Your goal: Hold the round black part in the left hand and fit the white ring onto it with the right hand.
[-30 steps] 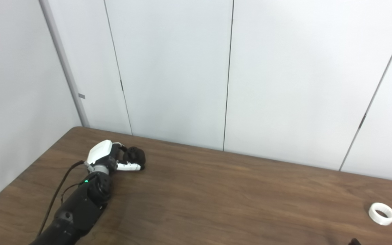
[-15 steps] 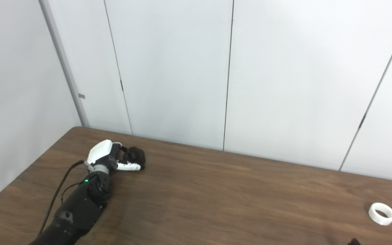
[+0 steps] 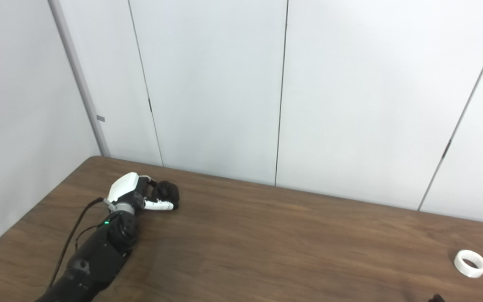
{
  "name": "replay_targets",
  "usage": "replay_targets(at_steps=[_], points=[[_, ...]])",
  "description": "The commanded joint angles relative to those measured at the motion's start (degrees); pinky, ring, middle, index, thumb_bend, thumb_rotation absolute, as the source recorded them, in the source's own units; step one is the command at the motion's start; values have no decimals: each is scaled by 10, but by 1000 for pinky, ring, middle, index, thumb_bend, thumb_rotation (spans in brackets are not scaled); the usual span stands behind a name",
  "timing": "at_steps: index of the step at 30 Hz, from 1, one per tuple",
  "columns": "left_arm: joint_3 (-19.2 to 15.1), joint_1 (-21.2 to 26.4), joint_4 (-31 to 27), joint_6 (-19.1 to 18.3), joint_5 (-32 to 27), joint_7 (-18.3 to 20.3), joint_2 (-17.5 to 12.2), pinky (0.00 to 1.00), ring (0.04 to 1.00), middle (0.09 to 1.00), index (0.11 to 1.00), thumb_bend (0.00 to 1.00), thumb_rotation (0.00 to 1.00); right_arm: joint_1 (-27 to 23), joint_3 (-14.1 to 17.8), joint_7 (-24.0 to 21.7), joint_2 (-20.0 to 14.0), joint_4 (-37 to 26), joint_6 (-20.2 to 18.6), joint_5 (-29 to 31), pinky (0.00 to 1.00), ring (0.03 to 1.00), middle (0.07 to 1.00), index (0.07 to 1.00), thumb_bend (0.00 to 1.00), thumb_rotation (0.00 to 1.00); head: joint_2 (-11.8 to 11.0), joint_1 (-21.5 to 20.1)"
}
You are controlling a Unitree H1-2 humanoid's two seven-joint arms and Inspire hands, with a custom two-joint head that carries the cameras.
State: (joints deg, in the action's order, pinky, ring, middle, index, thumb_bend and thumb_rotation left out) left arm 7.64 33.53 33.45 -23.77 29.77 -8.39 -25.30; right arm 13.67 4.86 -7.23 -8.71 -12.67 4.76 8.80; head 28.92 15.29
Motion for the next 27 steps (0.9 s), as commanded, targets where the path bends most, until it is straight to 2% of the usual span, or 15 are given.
replay_targets(at_steps=[1, 10, 12, 13, 14, 15, 17, 27], points=[[-1, 32, -11, 11, 5, -6, -16, 1000, 973, 893, 719, 900, 316, 21, -3, 0, 5, 8, 2, -1, 1000, 1000, 995, 999, 593, 1000, 1, 1], [-6, 30, -17, 14, -1, -8, -15, 1000, 974, 891, 700, 887, 282, 25, -2, 0, 5, 1, -5, 3, 1000, 1000, 996, 997, 581, 1000, 2, -1], [-13, 27, -18, 23, -11, -11, -13, 1000, 968, 878, 662, 859, 243, 26, -2, 0, 5, 0, -5, 1, 1000, 1000, 995, 995, 583, 1000, 2, -1], [-22, 26, -18, 29, -20, -15, -10, 1000, 960, 855, 619, 826, 182, 26, -2, 1, 6, -1, -6, 2, 1000, 1000, 994, 995, 580, 1000, 2, -1], [-29, 25, -18, 34, -27, -18, -7, 1000, 953, 832, 555, 679, 121, 26, -2, 2, 6, -2, -7, 2, 1000, 1000, 994, 994, 581, 1000, 2, -1], [-34, 24, -18, 39, -32, -20, -6, 1000, 947, 816, 520, 603, 88, 26, -2, 2, 7, -3, -7, 2, 1000, 1000, 993, 993, 578, 1000, 2, -1], [-38, 22, -22, 41, -35, -20, -5, 1000, 925, 788, 490, 538, 54, 26, -2, 2, 7, -4, -7, 2, 1000, 1000, 993, 992, 570, 1000, 5, 1], [-33, 15, -37, 35, -24, -16, -7, 1000, 920, 778, 483, 521, 46, 28, -1, 0, 3, -3, -6, 6, 1000, 1000, 995, 990, 591, 1000, 8, 4]])
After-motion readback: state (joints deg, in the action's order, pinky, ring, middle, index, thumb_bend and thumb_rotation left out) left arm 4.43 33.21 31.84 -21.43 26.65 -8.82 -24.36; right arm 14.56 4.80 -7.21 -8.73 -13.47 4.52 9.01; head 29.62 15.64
